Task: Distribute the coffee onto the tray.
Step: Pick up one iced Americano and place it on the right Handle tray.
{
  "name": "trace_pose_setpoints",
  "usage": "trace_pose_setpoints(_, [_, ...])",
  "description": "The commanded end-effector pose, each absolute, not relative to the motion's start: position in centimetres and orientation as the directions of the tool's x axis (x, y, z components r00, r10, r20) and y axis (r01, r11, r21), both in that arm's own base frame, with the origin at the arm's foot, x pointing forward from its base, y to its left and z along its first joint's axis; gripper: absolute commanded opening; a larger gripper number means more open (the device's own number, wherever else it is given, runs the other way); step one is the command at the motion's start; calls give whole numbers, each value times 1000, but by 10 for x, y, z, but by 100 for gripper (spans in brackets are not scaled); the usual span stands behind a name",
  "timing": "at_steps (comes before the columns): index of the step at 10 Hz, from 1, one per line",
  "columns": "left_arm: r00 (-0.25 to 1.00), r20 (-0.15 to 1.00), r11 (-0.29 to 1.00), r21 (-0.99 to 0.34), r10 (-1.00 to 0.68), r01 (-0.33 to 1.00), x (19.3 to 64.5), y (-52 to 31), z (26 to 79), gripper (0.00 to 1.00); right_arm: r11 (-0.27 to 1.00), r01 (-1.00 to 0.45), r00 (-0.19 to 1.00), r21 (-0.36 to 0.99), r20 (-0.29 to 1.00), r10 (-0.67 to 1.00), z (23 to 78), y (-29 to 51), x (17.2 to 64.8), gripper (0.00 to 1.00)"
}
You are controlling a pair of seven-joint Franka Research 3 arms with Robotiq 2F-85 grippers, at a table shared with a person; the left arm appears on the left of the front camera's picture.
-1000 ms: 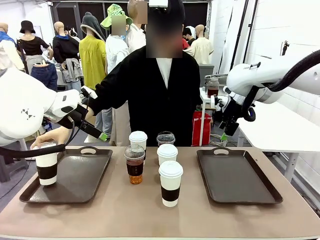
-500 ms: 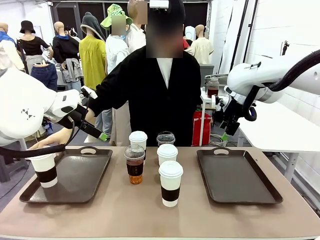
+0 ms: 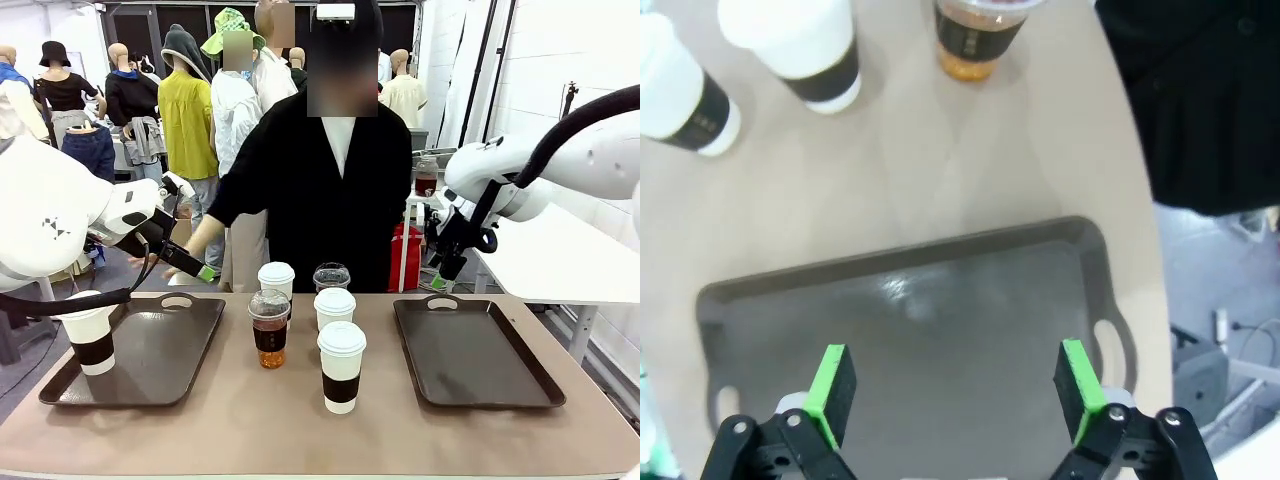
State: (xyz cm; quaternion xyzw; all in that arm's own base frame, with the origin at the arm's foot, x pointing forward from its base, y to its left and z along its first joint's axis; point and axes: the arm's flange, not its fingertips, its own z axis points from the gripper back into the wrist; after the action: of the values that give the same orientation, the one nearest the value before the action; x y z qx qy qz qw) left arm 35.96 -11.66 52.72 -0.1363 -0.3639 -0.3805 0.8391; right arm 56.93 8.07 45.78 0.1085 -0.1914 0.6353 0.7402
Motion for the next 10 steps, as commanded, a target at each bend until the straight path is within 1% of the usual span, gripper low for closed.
trace_pose_setpoints(1, [450,713,672,40,-538,739,360,-115,526,100,149,-983,66,-112,539,840,441,78,590,100])
trace_pose_setpoints(4, [450,713,672,40,-538,739,360,-115,526,100,127,-991,60,-42,709,703,406,74,606,100])
trace_pose_setpoints(6, [450,713,672,40,-538,739,360,-115,526,100,118,-992,48,-35,775,631,386,71,613,100])
trace_pose_setpoints(10, [450,713,672,40,-538,739,360,-115,526,100,94,-996,46,-10,815,578,362,68,619,100])
